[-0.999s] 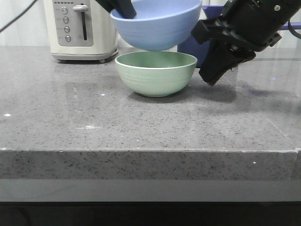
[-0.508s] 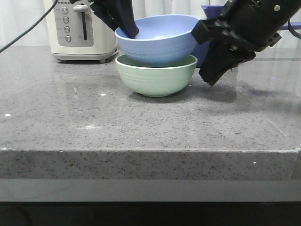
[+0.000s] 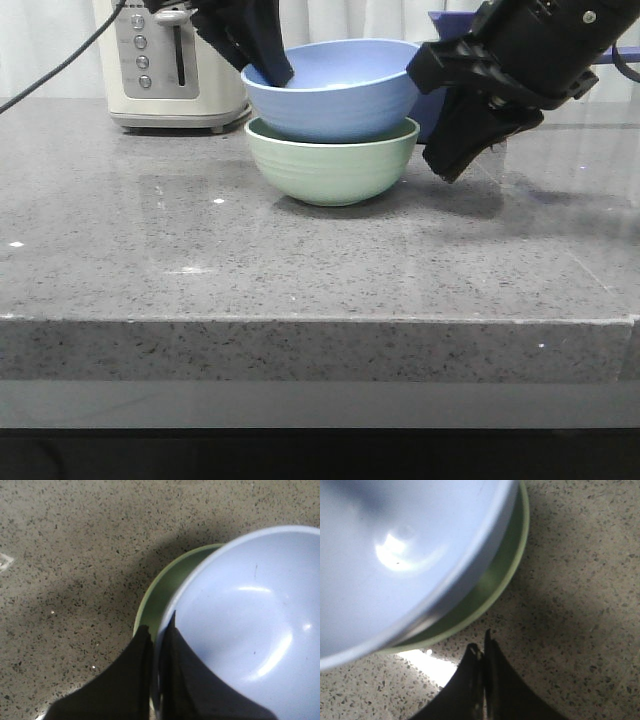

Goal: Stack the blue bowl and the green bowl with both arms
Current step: 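Lower the blue bowl into the green bowl and release with left gripper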

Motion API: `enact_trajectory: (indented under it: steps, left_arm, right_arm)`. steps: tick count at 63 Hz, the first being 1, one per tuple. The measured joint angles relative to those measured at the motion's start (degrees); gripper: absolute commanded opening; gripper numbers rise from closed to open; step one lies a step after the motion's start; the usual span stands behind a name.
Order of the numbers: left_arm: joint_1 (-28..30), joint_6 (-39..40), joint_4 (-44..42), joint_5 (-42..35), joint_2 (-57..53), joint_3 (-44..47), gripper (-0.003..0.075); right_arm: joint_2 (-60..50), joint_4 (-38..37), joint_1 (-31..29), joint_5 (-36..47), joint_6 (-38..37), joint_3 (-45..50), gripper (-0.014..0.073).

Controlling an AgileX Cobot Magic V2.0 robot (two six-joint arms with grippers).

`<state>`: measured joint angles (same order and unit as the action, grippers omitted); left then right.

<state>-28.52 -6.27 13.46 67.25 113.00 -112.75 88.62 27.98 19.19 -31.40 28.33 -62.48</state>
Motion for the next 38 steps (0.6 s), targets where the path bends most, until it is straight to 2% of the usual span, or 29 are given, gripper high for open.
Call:
enact_trajectory:
  steps: [5,8,17,24,38]
  left_arm:
    - [0.00,0.00,0.00,0.13,0.42,-0.10,-0.0010]
    - [0.00,0.00,0.00,0.23,0.74,-0.10,0.0022]
    - [0.00,0.00,0.33,0.25,1.45,-0.10,0.0215]
    - [0.00,0.00,0.33,0.01,1.43,-0.10,0.0329]
    - [0.00,0.00,0.51,-0.38,1.43,-0.10,0.0347]
  right_arm:
    - [0.00,0.00,0.00,0.00,0.00,0.00,-0.0064]
    - [0.00,0.00,0.00,0.00,0.00,0.00,-0.0064]
    - [0.00,0.00,0.00,0.00,0.00,0.00,-0.0064]
    - [0.00,0.00,0.00,0.00,0.00,0.00,-0.0064]
    - [0.00,0.00,0.00,0.00,0.00,0.00,-0.0064]
